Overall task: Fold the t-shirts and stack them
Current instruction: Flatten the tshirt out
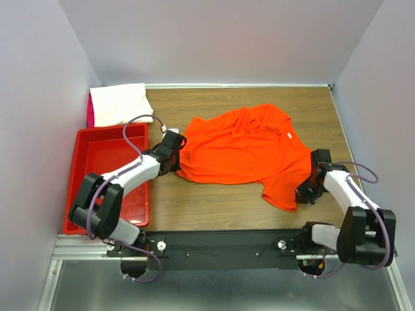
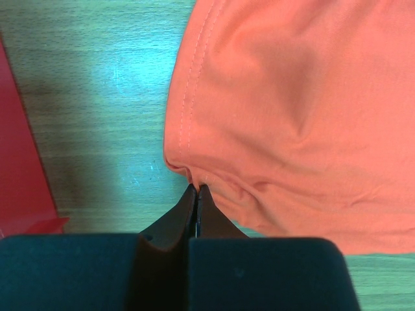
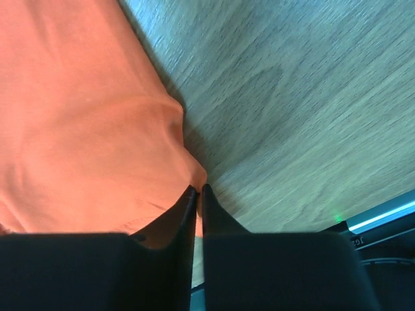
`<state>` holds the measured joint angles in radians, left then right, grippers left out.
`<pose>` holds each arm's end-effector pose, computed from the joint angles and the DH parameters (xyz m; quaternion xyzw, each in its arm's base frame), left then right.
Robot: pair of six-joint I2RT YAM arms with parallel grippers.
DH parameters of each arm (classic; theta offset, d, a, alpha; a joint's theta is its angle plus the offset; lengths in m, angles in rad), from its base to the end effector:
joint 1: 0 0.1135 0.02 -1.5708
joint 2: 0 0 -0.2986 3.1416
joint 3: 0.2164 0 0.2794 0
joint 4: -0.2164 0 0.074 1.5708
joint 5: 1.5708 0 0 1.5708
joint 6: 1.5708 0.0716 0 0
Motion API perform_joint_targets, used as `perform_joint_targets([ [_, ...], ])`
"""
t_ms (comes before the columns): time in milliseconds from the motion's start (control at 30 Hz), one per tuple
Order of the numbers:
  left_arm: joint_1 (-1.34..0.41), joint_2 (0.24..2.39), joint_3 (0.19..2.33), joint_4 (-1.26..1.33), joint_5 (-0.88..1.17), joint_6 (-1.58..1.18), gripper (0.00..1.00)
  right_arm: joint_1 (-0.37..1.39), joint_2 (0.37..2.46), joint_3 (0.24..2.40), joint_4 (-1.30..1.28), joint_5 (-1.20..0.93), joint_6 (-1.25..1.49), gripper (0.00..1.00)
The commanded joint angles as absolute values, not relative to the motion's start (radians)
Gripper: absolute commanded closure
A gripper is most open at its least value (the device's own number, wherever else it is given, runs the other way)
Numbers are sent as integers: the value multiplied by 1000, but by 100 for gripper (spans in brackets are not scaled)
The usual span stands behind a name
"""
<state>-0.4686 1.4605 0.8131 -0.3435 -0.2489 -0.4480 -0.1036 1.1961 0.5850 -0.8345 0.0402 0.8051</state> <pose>0.2931 -0.1286 0.1736 -0.0257 0.9512 -0.0188 0.3070 0.1855 -0.0222 0.1395 0.4391 0.8961 0.0027 0.0656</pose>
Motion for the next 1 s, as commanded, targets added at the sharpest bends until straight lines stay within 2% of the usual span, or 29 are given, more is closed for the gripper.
perform_joint_targets([
  [0,-462,1445,808,-325,-232,-436,100,-98,1174,580,-818,81,833,92],
  [67,-462,1443,808,-327,-230,-436,100,-98,1164,586,-819,83,833,99],
  [267,-450,1411,805,-307,-187,-426,100,-100,1094,680,-818,129,793,99],
  [333,-422,1423,866,-317,-146,-413,100,-98,1112,852,-804,184,750,99],
  [367,-417,1430,867,-327,-143,-413,100,-98,1130,853,-798,202,738,99],
  [467,-402,1466,1014,-382,-147,-388,100,-98,1190,1069,-775,279,675,99],
  [567,-387,1509,1307,-462,-138,-365,100,-98,1267,1296,-739,348,598,99],
  [800,-385,1562,1835,-595,-89,-342,100,-98,1413,1846,-721,475,404,99],
  [967,-387,1447,1954,-574,-109,-330,100,-98,1393,2118,-706,502,292,99],
])
